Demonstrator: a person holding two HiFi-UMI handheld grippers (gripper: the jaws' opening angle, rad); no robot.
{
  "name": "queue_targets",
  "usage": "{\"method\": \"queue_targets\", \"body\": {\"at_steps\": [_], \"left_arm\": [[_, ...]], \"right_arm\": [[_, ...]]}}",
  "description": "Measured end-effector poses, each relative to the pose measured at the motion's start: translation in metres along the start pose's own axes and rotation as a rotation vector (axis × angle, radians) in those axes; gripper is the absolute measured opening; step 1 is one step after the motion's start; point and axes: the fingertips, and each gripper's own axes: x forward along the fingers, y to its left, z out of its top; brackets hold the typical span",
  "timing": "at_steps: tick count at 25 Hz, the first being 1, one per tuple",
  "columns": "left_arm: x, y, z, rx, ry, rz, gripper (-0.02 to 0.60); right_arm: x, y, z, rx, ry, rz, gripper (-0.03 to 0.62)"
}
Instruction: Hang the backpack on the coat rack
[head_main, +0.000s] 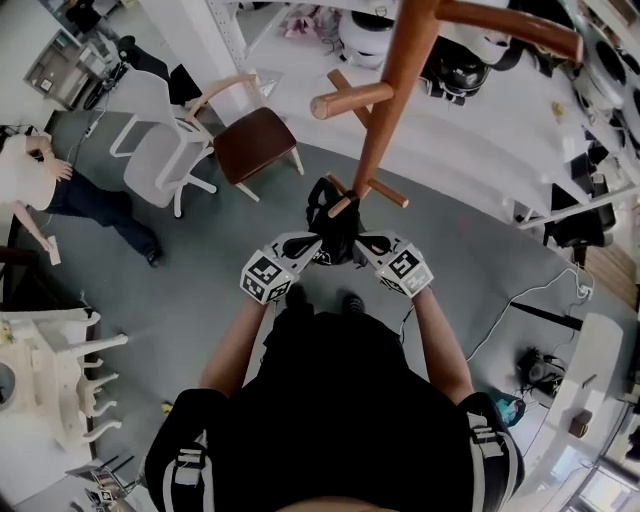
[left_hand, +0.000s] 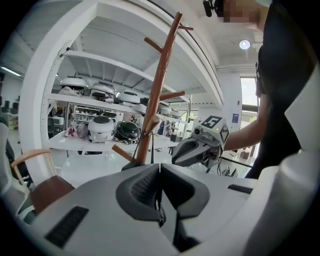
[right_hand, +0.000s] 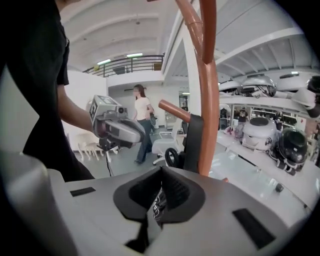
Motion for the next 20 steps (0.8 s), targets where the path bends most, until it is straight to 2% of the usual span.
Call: {"method": "queue_targets", "body": {"at_steps": [7,12,20], "left_arm": [[0.002,-0.027,0.016,0.042,-0.006,0.054,0.023],[0.0,-0.045,0.027,0.119,0.004,0.075,0.023],[0.007,-0.06,0.03,0.076,-0.021,0.121,0.023]], "right_arm": [[-0.018,0.01,0.016,-0.004,-0.087,0.056,0.015],[-0.022,0.009,0.006,-0.023,-0.08,0.095,0.014],[-0.031,0.01,0.0,-0.086,-0.068,0.156,0.014]]}}
